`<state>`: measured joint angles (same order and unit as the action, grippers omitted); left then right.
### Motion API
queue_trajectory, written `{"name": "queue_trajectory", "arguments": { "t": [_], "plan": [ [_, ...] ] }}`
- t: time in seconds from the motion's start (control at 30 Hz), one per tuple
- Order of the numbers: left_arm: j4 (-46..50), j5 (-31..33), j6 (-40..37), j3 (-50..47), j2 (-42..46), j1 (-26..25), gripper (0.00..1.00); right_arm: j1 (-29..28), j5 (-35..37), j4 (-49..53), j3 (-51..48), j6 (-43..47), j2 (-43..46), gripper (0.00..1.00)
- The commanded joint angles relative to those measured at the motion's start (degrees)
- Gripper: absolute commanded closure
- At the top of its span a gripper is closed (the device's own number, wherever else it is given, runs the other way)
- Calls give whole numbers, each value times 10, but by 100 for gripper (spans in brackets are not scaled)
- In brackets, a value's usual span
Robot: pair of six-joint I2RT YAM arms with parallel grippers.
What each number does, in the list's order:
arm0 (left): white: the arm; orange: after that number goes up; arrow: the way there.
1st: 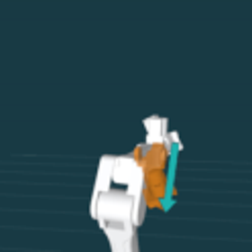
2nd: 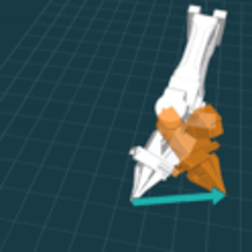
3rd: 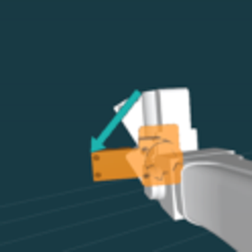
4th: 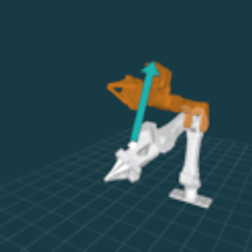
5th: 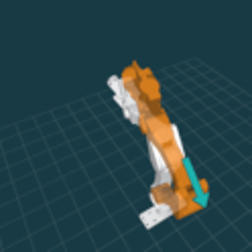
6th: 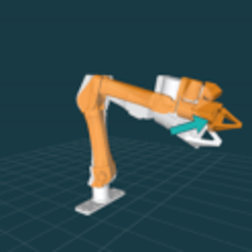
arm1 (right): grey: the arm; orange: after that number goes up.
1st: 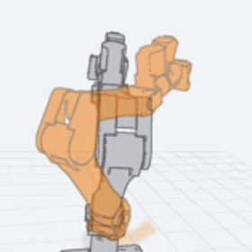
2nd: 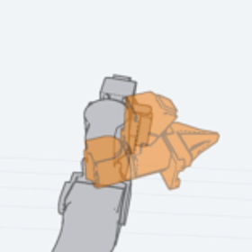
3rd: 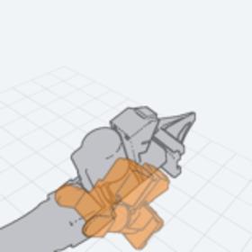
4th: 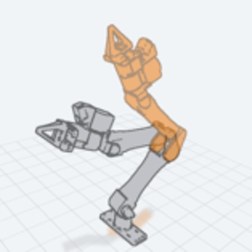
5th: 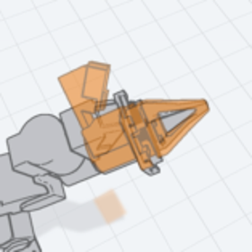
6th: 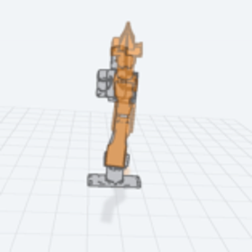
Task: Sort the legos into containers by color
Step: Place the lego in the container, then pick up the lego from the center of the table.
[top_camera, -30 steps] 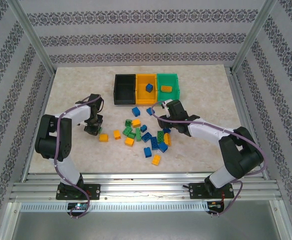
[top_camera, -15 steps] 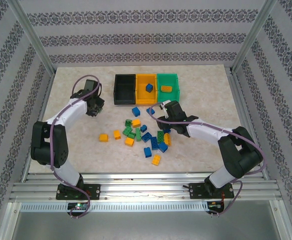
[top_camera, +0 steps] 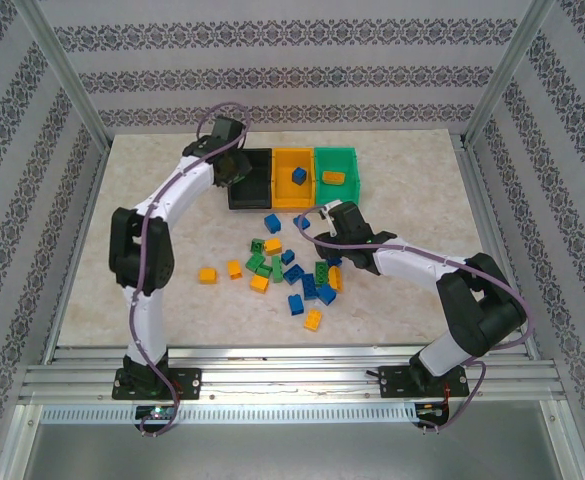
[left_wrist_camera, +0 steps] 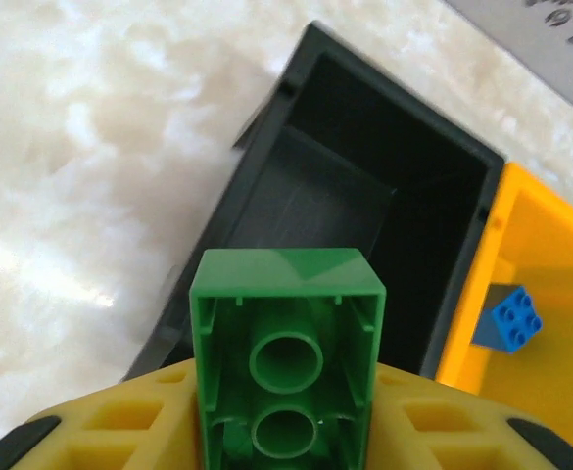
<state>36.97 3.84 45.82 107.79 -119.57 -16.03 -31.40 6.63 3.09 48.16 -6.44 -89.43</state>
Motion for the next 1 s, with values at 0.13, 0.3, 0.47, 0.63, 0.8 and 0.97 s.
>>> {"name": "queue_trajectory", "arguments": {
  "t": [0.13, 0.3, 0.47, 0.63, 0.8, 0.97],
  "plan": [
    [99, 28, -88, 111, -71, 0, 29, -9, 12, -11, 9, 12, -8, 38],
    [89, 44, -110, 80, -40, -6, 25, -9, -5, -20, 11, 1, -11, 38],
    [-107, 22, -175, -122, 87, -10, 20, -9, -60, -32, 19, -25, -24, 38],
    [-370, -8, -241, -381, 235, -8, 0, -9, -85, -21, 72, -45, -75, 37],
    [-518, -10, -273, -535, 316, -6, 0, 3, -94, -2, 144, -60, -154, 35],
    [-477, -17, -285, -552, 337, -5, 0, 9, -74, 39, 217, -50, -223, 35]
  ]
}}
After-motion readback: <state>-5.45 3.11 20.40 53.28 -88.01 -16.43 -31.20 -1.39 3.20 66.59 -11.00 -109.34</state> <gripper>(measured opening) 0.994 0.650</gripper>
